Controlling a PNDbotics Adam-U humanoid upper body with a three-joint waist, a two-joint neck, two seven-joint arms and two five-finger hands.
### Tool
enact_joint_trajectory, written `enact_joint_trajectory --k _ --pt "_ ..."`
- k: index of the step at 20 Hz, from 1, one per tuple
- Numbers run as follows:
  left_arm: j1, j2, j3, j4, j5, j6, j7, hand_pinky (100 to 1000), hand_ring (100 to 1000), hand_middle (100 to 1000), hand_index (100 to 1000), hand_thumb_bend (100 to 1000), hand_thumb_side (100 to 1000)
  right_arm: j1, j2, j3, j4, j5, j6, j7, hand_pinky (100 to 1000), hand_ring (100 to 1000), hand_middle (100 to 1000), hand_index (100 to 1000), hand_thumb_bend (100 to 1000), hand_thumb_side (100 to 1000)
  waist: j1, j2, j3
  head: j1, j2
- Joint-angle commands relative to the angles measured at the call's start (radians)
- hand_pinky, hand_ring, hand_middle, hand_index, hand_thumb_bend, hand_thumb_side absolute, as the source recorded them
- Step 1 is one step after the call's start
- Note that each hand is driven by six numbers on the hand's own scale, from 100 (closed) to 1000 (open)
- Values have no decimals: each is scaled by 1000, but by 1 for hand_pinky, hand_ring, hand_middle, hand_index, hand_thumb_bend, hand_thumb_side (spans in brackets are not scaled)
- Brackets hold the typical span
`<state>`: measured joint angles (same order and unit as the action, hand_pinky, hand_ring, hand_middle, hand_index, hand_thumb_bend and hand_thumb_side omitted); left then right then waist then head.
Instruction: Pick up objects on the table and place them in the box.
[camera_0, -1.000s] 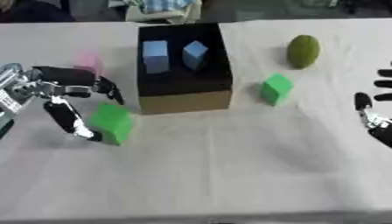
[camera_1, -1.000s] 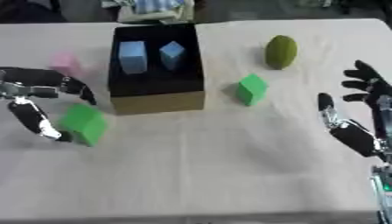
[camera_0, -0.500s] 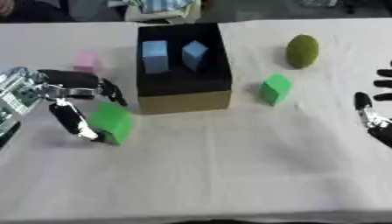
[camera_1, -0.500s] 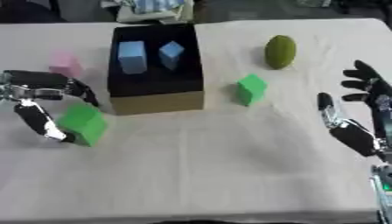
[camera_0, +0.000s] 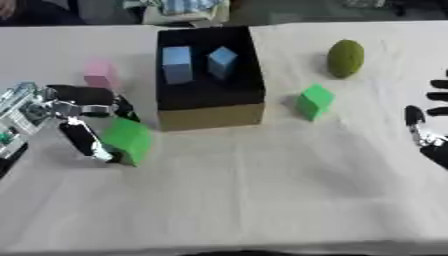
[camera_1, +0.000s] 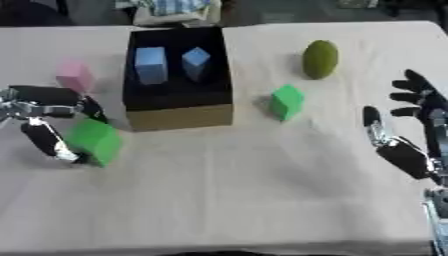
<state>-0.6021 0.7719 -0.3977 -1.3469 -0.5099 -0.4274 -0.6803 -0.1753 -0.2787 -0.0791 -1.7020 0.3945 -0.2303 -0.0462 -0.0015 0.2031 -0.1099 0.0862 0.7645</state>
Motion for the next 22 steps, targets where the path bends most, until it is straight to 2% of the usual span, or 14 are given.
enact_joint_trajectory --k 1,7,11,18,22 --pt "-1 37 47 -55 17 -15 9 732 562 481 662 417 328 -6 -22 -7 -12 1 2 -1 650 778 807 963 297 491 7 -27 2 -5 2" --pt "-19 105 156 -216 45 38 76 739 574 489 661 432 333 -4 -23 -9 -10 -1 2 -3 650 778 807 963 296 492 5 -28 6 -9 2" --pt "-83 107 192 -246 43 70 107 742 575 501 666 444 337 -3 -22 -8 -9 -1 2 -2 650 778 808 963 294 492 4 -30 6 -7 3" --pt "-233 -18 187 -131 -1 78 115 742 572 498 665 444 342 -2 -20 -6 -7 -3 2 0 650 777 808 963 294 493 3 -30 3 -4 5" --pt "-354 -149 189 -5 -100 78 129 741 571 499 667 458 348 -3 -14 2 -5 -6 -1 7 649 777 808 963 293 494 0 -30 -17 3 5"
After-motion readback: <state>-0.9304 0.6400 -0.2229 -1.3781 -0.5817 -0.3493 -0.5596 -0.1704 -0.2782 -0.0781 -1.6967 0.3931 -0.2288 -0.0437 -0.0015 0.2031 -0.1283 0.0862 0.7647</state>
